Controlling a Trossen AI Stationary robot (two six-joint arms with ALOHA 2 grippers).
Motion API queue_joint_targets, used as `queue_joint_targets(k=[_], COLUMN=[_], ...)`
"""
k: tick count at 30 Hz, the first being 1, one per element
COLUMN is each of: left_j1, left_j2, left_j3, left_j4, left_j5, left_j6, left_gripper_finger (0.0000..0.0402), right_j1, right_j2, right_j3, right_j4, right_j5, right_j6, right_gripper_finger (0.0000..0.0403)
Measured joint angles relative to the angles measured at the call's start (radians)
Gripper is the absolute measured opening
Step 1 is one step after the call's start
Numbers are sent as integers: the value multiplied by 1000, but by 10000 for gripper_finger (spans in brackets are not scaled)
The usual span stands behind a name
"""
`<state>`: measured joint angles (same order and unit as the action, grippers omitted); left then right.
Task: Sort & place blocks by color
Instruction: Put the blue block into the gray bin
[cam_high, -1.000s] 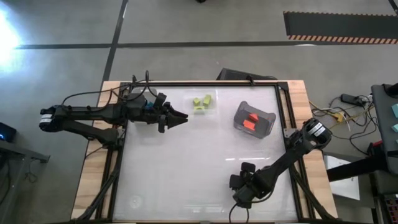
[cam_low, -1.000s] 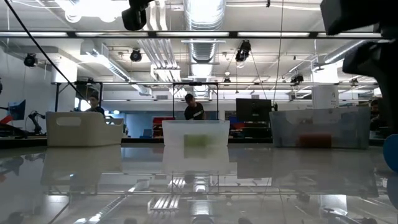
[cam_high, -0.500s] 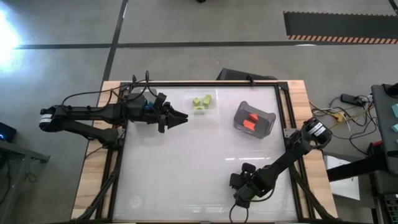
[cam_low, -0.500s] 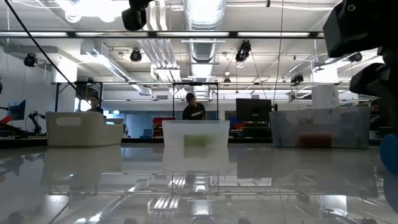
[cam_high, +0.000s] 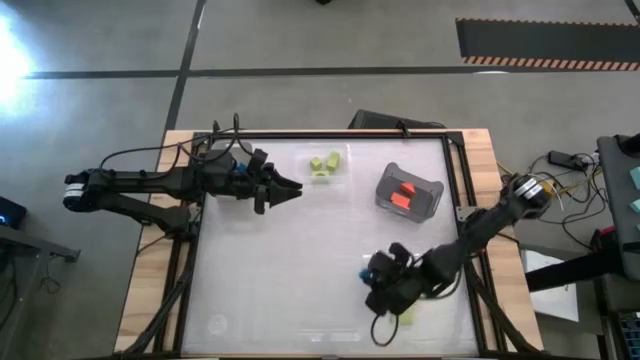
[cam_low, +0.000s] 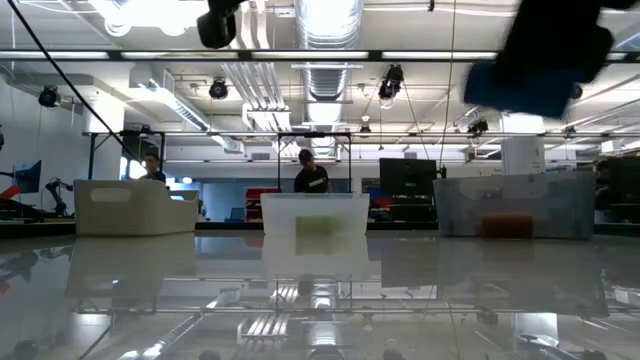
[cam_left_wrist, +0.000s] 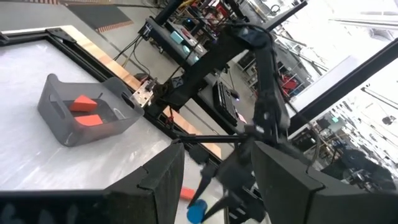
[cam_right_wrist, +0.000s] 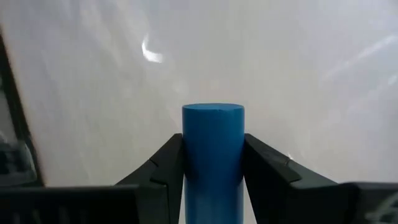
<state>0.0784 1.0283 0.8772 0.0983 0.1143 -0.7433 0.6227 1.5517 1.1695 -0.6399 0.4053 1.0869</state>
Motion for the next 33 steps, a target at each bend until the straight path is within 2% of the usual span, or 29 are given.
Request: queue_joint_targets(k=[3, 7, 13, 19, 23, 33], left_j1=[-1, -1, -2, -21, -51, -173], left_j2=[1, 30, 116, 224, 281, 369], left_j3=[-3, -5, -4, 27, 46, 135], left_j4=[34, 127, 387, 539, 570, 573], left_j5=[-18, -95, -149, -151, -165, -378], left_j6=[0, -4, -9, -10, -10, 62], left_gripper_finger=[171, 171, 171, 171, 171, 171], right_j1=[-29, -81, -164, -221, -222, -223], right_j2=[-87, -218, -420, -569, -648, -791], right_j3=[-19, -78, -247, -396, -425, -425], right_j4=[9, 94, 345, 625, 665, 736], right_j5=[80, 147, 148, 142, 137, 136], right_j6=[-50, -215, -450, -617, -674, -749], right_gripper_finger=[119, 119, 119, 119, 119, 119])
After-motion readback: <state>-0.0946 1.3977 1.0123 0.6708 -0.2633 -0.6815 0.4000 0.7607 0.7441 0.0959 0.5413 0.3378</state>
